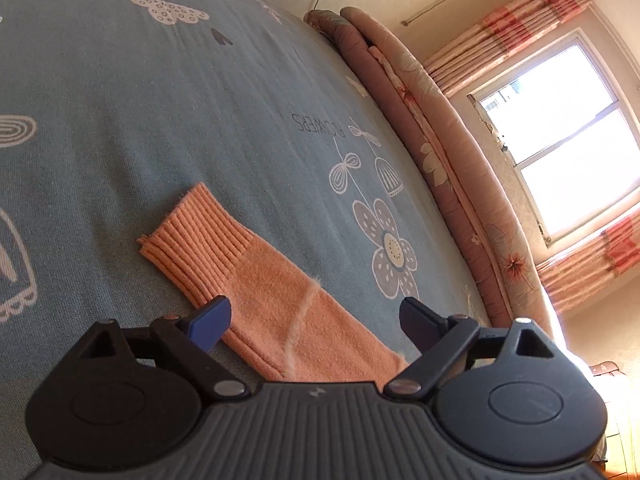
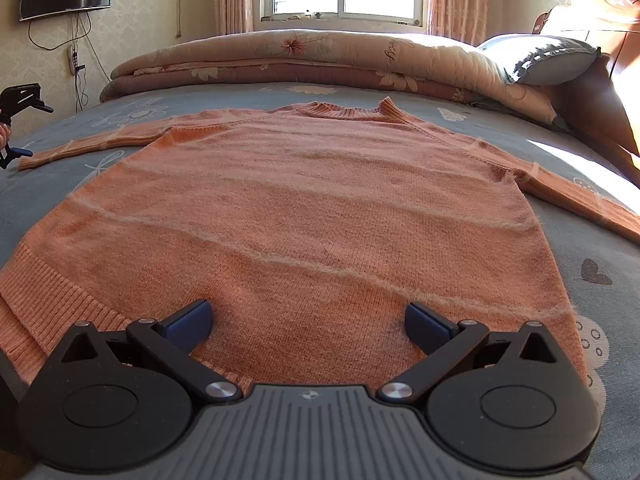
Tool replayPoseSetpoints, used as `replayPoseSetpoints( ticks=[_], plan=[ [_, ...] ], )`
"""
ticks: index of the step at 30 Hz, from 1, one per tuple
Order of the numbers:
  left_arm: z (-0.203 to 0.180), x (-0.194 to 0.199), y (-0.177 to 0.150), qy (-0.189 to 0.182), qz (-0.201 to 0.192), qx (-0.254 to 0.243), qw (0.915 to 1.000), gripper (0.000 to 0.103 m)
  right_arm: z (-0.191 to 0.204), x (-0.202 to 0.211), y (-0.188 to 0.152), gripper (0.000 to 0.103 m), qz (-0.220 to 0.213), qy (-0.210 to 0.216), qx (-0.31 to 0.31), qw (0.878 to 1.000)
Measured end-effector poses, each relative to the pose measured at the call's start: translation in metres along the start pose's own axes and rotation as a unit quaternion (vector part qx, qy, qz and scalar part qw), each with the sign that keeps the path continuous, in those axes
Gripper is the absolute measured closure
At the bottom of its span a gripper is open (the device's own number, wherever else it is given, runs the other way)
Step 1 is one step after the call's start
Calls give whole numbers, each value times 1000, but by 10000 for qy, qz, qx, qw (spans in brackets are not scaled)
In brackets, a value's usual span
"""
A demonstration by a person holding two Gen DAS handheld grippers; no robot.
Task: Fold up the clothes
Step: 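Move the open left gripper along the sweater sleeve toward its ribbed cuff, then close the left gripper on the ribbed sleeve cuff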
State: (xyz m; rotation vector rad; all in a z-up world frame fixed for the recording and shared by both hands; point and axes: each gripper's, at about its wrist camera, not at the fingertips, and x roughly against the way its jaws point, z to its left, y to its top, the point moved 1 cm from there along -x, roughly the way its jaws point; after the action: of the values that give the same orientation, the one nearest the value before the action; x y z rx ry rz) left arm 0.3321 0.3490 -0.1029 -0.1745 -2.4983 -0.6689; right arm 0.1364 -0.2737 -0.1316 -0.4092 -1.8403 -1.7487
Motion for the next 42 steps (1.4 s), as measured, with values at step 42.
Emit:
replayPoseSetpoints(
  ticks=[42],
  plan=[
    [20, -50, -19, -70, -538, 644, 9964, 47, 0, -2, -1, 0, -62, -3, -25, 10000]
  ],
)
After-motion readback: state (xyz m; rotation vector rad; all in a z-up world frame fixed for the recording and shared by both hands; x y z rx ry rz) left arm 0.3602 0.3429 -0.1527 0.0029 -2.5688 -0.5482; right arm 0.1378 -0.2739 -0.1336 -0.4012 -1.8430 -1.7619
